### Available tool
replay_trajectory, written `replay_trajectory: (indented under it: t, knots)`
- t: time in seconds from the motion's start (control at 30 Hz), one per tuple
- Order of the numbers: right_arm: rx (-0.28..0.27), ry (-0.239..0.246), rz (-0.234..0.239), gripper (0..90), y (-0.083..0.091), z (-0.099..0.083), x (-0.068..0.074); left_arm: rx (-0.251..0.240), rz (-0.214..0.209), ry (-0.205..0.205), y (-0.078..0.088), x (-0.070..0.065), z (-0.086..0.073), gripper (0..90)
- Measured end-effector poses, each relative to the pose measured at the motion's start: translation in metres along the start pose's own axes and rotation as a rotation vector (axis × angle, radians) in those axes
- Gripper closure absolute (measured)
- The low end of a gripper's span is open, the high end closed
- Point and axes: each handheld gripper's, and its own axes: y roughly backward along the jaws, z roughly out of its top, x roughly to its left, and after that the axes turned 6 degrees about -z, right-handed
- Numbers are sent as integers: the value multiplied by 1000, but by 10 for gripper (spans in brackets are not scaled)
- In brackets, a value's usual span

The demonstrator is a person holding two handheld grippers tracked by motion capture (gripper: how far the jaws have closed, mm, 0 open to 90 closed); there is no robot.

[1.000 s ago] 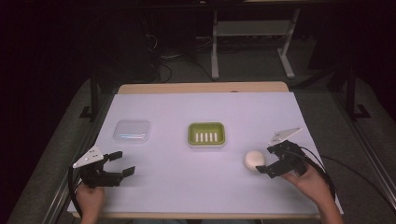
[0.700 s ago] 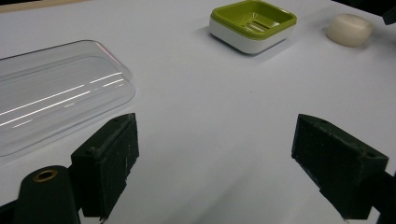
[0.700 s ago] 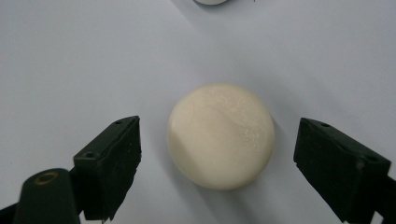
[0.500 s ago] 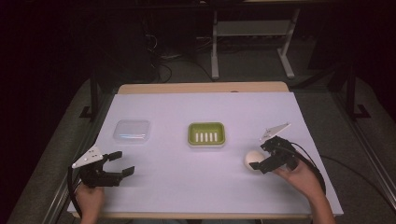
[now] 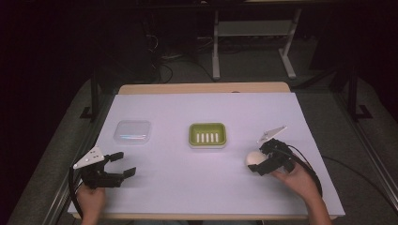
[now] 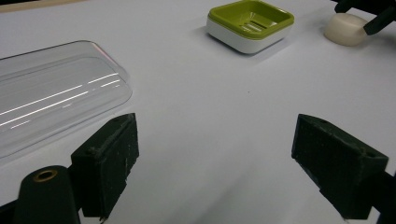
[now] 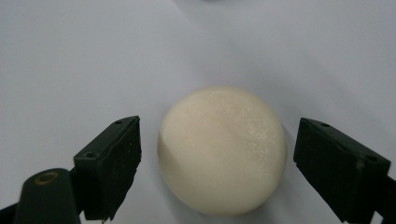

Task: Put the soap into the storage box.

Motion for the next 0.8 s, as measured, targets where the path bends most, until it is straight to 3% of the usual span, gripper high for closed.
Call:
replay_trajectory:
  t: [0.67, 0.8]
  knots:
    - [46, -10, -29, 156, -14, -5, 2, 3, -3, 0, 0, 1, 0, 145]
    - [51, -7, -37, 197, -15, -6, 3, 0, -2, 2, 0, 1, 0, 145]
